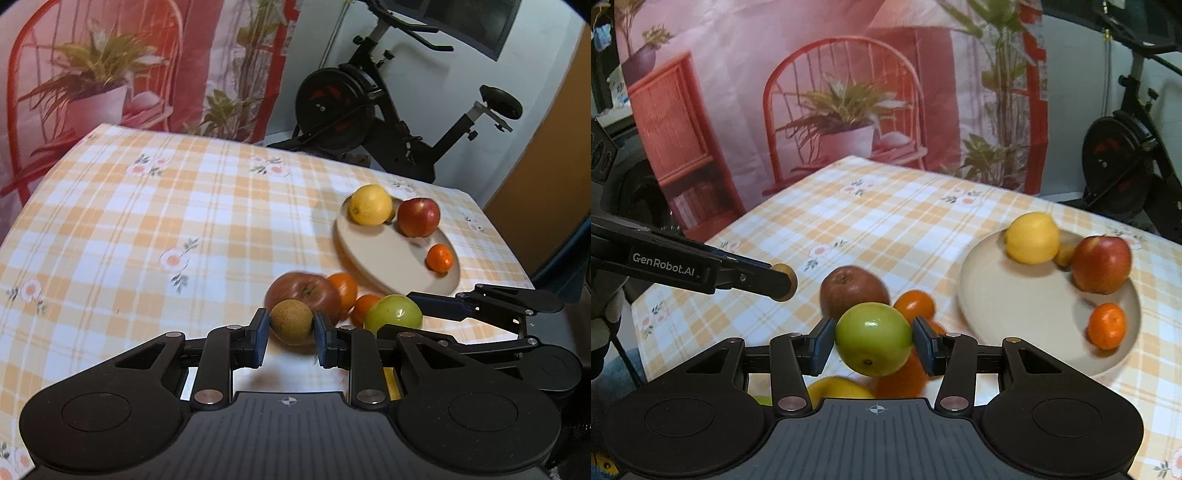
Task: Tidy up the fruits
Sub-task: 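Carry the kiwi in the left tool while the right tool carries the green apple over the plate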
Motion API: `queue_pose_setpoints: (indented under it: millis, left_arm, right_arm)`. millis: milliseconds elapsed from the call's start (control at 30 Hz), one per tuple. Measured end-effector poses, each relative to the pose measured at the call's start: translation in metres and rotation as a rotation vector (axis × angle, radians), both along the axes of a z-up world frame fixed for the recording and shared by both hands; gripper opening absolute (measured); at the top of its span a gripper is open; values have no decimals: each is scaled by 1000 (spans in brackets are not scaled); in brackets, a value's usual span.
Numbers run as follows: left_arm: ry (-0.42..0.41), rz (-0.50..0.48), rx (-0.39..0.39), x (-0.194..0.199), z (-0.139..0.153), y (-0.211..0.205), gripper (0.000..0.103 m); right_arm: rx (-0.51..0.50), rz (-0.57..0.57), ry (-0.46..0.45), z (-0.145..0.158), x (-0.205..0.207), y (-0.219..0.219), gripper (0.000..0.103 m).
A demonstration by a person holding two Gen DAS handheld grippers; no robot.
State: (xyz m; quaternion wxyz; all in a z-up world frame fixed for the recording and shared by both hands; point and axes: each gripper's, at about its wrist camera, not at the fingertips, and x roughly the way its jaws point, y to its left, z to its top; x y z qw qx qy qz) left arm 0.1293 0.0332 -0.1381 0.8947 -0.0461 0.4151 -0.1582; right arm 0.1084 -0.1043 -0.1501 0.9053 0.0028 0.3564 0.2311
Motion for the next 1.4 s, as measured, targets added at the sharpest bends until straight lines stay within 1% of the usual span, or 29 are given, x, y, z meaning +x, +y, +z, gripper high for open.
queue_pose_setpoints:
  millis: [233,367,467,600,767,867,1000,1200,1400]
  left_arm:
    - [-30,-50,16,13,12,-27,28]
    - [-38,-88,22,22,14,-46,28]
    - [-33,-111,24,33,11,-59,28]
    - [2,-131,11,57,6,-74,28]
    - [16,-156,39,86,2,-97,28]
    - [35,-187,73,104,-6,-112,28]
    - [61,-213,125,123,-20,-127,28]
    - [95,-229,147,142,-35,-133,28]
    - [111,-237,140,148,-41,-135,28]
  right_arm:
    - [20,-58,-40,7,6,-29,43]
    - [12,-91,-53,6,14,-48,43]
    - [0,-108,-60,3,22,-62,43]
    - [-29,-123,-68,-1,36,-78,43]
    - [-56,-145,-81,-9,62,-92,43]
    - [-76,-152,-80,-17,77,-96,43]
    - [-133,-148,-81,-29,95,-95,43]
    - [-170,-104,-89,-40,108,-88,43]
    - [-187,-77,-110,-44,111,-84,43]
